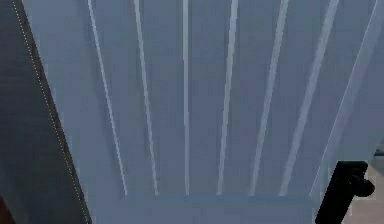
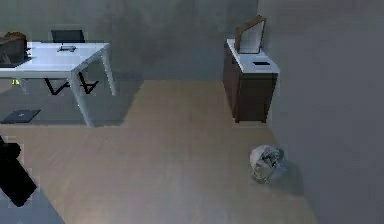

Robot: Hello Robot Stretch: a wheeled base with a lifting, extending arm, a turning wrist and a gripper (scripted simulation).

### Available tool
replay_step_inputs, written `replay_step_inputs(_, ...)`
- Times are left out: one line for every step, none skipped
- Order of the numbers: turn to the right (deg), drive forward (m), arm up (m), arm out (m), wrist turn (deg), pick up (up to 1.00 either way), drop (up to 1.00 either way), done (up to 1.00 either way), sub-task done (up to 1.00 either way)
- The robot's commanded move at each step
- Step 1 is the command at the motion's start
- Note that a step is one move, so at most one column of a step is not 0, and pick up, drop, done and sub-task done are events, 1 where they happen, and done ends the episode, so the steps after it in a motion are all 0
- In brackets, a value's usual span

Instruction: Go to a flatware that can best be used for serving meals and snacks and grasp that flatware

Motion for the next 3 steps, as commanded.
replay_step_inputs(-45.0,0.0,0.0,0.0,0.0,0.0,0.0,0.0,0.0)
replay_step_inputs(-42.0,0.0,0.0,0.0,0.0,0.0,0.0,0.0,0.0)
replay_step_inputs(0.0,0.6,0.0,0.0,0.0,0.0,0.0,0.0,0.0)
